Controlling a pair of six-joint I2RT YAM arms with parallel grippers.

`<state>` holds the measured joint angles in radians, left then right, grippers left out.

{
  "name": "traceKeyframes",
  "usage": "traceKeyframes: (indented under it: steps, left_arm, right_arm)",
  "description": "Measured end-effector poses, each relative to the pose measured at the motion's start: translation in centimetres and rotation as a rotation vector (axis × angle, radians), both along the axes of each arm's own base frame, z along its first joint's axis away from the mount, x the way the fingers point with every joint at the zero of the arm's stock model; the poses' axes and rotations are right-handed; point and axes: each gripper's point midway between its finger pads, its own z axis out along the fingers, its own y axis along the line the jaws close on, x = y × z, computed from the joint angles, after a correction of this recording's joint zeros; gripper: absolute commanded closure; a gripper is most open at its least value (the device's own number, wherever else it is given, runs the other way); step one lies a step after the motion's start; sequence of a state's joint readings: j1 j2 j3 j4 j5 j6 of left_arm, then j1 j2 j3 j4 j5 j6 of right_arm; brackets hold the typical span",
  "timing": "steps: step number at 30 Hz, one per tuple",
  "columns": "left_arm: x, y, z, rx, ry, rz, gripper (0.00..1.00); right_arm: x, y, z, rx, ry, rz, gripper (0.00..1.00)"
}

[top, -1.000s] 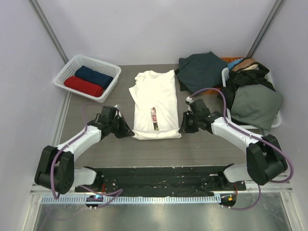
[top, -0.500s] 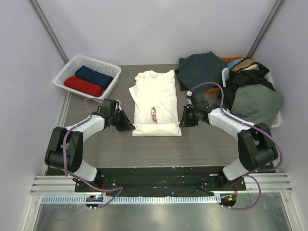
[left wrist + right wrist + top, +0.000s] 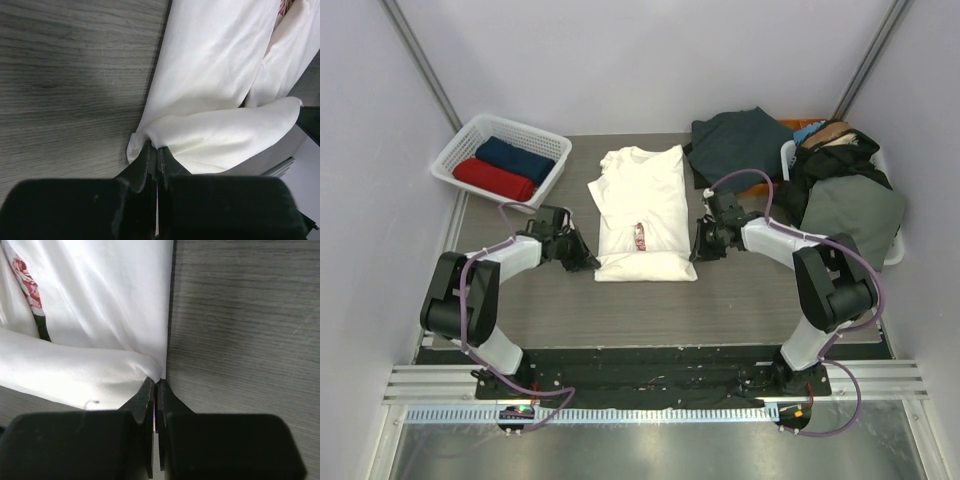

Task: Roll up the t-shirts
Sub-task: Roll the T-shirt to the center of the board.

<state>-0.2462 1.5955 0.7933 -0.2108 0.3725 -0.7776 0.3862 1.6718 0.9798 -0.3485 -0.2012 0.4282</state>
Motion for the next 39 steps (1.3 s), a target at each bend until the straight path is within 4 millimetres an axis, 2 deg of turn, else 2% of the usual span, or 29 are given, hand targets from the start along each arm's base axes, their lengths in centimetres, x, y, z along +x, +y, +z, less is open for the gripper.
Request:
traceKeyframes:
  steps: [5,14,16,17,19,20,21,26,31,33,34,36,37,38,39]
  left_arm:
    - [0.7,0.2,-0.4,0.023,-0.004,0.01,1.0]
    - [1.8,0.0,-0.9,0.027,-0.002,0.011,0.98]
    - [1.8,0.0,-0.9,0.026,-0.004,0.011,0.95]
    - [1.8,0.0,-0.9,0.027,-0.004,0.011,0.87]
    - [1.8,0.0,-0.9,0.028,-0.006,0.01,0.82]
    - [1.9,0.1,-0.8,0.03,-0.011,0.012,0.76]
    - [2.0,0.2,-0.7,0.036,-0.018,0.015,0.73]
    - [2.3,0.7,0.6,0.062,-0.066,0.02,0.67]
    - [3.0,1.0,3.5,0.071,-0.128,0.035,0.66]
    - [3.2,1.4,5.2,0.083,-0.169,0.05,0.65]
    - [3.1,1.5,6.2,0.09,-0.195,0.057,0.68]
    - [2.8,1.7,8.2,0.111,-0.249,0.071,0.75]
    - [2.5,1.5,9.2,0.111,-0.278,0.068,0.87]
    - [2.1,0.9,10.2,0.1,-0.303,0.054,0.93]
    - [1.7,0.3,11.0,0.081,-0.32,0.044,0.98]
  right_arm:
    - [0.3,-0.3,-1.1,-0.02,0.013,-0.013,0.99]
    - [0.6,-0.4,-1.2,-0.024,0.01,-0.029,0.98]
    - [0.6,-0.4,-1.2,-0.024,0.009,-0.031,0.9]
    - [0.6,-0.3,-1.2,-0.023,0.009,-0.033,0.88]
    - [0.7,-0.3,-1.2,-0.021,0.008,-0.036,0.77]
    - [0.7,-0.3,-1.1,-0.02,0.007,-0.038,0.73]
    - [0.8,-0.3,-1.0,-0.018,0.005,-0.04,0.64]
    - [1.5,-0.2,0.3,-0.006,-0.031,-0.05,0.55]
    - [2.6,-0.1,3.3,0.013,-0.108,-0.06,0.52]
    - [2.7,-0.3,4.8,0.015,-0.148,-0.067,0.55]
    - [2.7,-0.3,5.7,0.017,-0.172,-0.07,0.58]
    - [2.5,0.0,7.9,0.038,-0.225,-0.068,0.76]
    - [2.3,0.4,9.0,0.06,-0.25,-0.061,0.83]
    - [2.0,1.0,10.1,0.102,-0.272,-0.049,0.96]
    - [1.6,1.8,11.1,0.153,-0.29,-0.033,0.99]
